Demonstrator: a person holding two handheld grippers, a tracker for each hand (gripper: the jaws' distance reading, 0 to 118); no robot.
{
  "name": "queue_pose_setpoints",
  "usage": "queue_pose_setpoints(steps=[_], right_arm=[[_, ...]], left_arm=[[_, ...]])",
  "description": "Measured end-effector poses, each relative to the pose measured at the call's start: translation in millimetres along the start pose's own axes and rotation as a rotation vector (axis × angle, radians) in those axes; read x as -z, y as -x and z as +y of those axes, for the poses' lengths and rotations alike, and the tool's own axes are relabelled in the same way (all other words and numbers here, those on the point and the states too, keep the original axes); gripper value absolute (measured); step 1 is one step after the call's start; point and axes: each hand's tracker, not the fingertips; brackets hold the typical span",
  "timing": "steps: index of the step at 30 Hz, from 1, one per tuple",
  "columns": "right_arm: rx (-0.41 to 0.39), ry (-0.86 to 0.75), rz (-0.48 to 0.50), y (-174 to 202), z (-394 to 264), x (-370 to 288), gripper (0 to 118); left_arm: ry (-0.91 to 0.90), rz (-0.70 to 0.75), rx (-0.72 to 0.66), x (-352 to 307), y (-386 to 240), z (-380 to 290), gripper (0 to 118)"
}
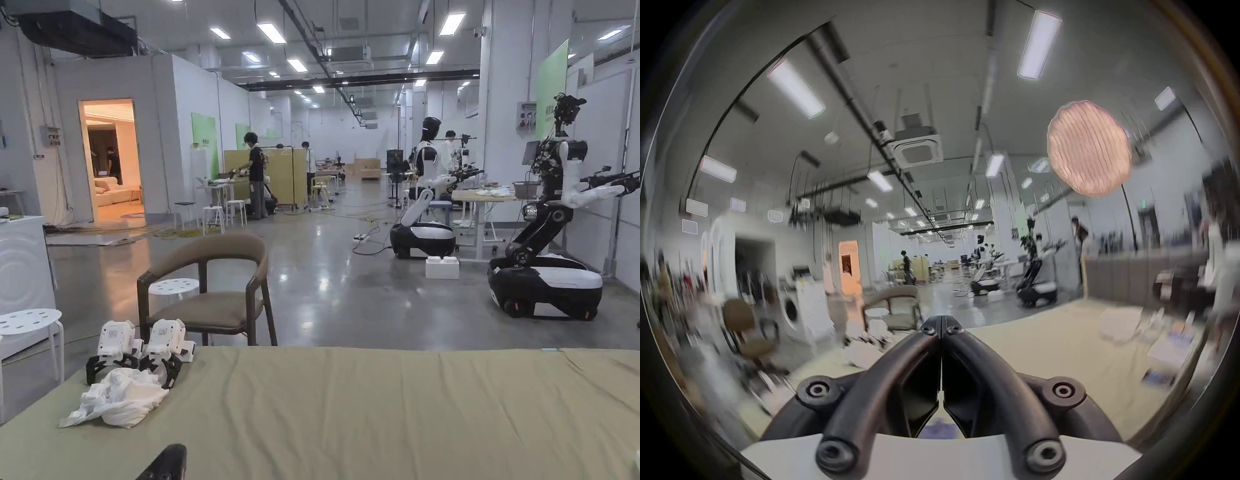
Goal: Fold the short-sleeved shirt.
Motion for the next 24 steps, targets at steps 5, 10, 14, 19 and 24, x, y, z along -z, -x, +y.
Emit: queue_pose_setpoints(steps=[5,10,14,19,24], right_arm=[[-0.510,0.043,0.024,15,-15,2,0],[-1.130,0.089,0.107,46,-61,-1,1],[-1.261,0.071,0.193,57,-84,-6,1],[-0.646,0.099,0.039,30,-39,5,0],[0.292,0.144,0.058,-31,-36,1,0]], left_arm=[[0.048,-0.082,0.689,3,-14,-32,0],[0.098,-0.203,1.153,-7,-36,-91,0],[0.139,-0.281,1.096,-16,-44,-104,0],[0.165,-0.140,0.437,-8,-19,-54,0],[0.143,-0.140,-0.431,-6,47,-55,0]])
